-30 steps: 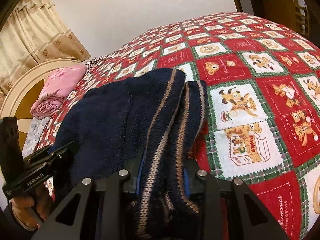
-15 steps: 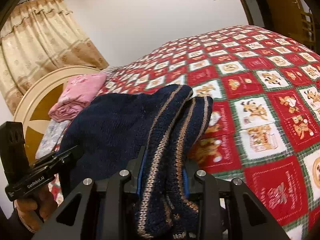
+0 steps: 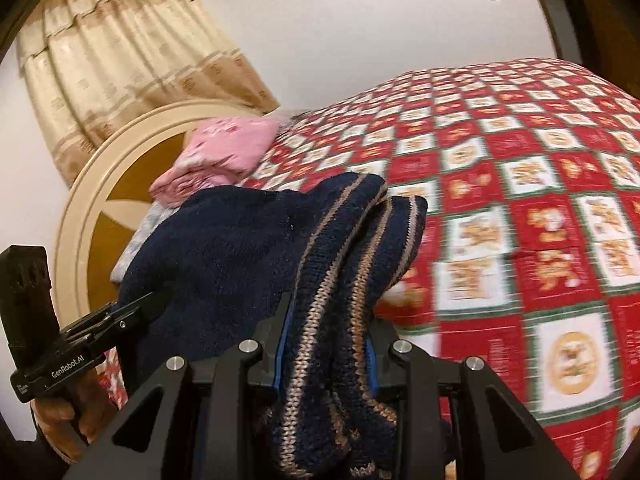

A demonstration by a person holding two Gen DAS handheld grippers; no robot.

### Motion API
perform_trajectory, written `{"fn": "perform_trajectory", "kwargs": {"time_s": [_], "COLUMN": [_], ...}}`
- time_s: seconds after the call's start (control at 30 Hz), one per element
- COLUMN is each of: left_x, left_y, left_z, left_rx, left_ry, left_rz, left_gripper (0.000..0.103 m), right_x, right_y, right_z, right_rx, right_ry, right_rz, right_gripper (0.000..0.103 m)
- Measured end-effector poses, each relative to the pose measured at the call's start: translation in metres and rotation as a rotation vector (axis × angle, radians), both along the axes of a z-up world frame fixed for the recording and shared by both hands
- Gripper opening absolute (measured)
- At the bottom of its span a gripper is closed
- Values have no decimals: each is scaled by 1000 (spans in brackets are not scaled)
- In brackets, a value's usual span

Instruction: Fold small clothes

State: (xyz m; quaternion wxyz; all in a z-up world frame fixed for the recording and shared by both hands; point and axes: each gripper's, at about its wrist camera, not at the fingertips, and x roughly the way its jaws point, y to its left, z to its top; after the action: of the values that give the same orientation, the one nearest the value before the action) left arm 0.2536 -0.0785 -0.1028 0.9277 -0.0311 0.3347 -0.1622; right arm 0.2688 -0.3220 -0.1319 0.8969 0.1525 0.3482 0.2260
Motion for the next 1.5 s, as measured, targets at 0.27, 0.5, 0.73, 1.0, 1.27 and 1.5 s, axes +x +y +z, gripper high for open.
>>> {"fn": "perform_trajectory", "kwargs": {"time_s": [0.27, 0.5, 0.73, 1.0, 1.27, 1.5], "left_x": [-31, -48, -57, -61, -57, -51], "left_y": [68, 109, 149, 189, 217, 227], "left_z": [2, -4, -12, -18, -34, -44], "left_rx": [3, -12, -32, -52, -63, -65], "left_ry": [-21, -19, -1, 1, 38, 67], "left_rz": [131, 213, 281, 343, 375, 380], "left_gripper": [35, 35, 35, 35, 35, 35], "right_x": [-11, -13, -9, -4, 8, 21], "right_y": [84, 137, 188, 237, 267, 277], "right_z": [8, 6, 0, -5, -22, -34], "right_rx": [0, -14, -27, -42, -45, -48], "right_ry": [-9, -2, 12, 24, 60, 91], "right_rz": [137, 209, 275, 330, 358, 362], "right_gripper": [30, 30, 30, 30, 30, 30]}}
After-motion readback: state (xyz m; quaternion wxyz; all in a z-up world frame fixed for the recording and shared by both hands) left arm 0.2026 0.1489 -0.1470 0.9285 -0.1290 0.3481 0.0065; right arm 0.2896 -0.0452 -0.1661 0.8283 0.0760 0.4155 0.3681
